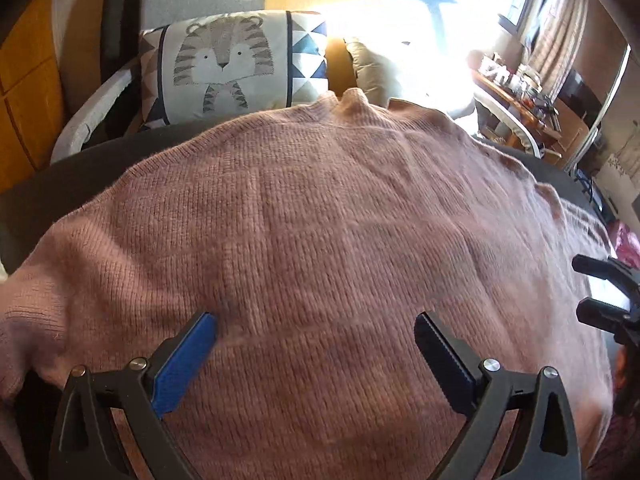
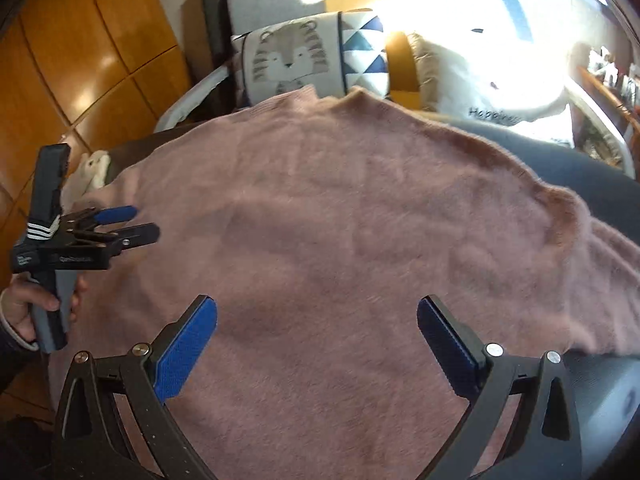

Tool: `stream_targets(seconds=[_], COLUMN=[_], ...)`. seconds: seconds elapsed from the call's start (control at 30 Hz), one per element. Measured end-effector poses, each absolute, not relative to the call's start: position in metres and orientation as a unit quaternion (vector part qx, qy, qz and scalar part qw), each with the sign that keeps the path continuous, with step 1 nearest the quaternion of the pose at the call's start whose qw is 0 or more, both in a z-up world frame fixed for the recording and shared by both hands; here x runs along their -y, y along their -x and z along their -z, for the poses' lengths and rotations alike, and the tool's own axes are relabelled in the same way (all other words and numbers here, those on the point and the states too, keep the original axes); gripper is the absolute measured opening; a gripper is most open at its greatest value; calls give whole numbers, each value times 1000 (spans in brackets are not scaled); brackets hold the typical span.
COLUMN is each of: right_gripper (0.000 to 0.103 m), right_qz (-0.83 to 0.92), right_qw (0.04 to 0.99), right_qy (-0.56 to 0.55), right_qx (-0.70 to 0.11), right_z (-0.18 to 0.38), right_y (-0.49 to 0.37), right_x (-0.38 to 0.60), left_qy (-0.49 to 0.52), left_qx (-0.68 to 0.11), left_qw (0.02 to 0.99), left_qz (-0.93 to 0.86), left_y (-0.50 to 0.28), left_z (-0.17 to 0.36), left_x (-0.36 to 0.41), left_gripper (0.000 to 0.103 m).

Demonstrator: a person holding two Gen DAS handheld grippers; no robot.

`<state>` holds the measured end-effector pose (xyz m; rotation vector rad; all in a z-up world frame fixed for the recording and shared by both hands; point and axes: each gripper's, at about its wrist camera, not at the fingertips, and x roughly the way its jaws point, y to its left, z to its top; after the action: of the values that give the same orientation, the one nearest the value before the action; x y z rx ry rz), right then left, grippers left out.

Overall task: Fold clothes
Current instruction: 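Move the open right gripper along the sweater sleeve to its cuff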

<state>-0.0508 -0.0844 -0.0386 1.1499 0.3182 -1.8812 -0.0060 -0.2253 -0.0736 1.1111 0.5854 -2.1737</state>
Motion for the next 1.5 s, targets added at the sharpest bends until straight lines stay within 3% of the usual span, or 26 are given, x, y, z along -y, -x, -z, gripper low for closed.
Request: stream_targets(seconds=[0.1,0.2,0.7,1.0,1.27,1.5], right_gripper=[102,103,103,103,103,103], right_qz=[762,766,759,858,860,858], right_qw=[420,418,447,286,149,196], right_qy=[-463,-445,-448,-416,-483,-466], right_qx=[-169,-201,-153,-93,-65,-86], right_z=[56,68,61,41,87,91], right_y=[34,22,35,152,254,243], right_x=[79,71,58,-35,-148,-173], left_qy=[-438,-427,-434,-432,-448,-439], left_qx=[-163,-169,-202,-193,-163,-95], left_qw=[317,306,299,242,217,226], left_qz=[825,834,826,847,852,864], left_y=[7,-2,35,124,164,161], left_z=[82,82,66,63,74,84], left_x=[210,214,209,176,157,139], left_gripper=[103,103,100,100,100,102])
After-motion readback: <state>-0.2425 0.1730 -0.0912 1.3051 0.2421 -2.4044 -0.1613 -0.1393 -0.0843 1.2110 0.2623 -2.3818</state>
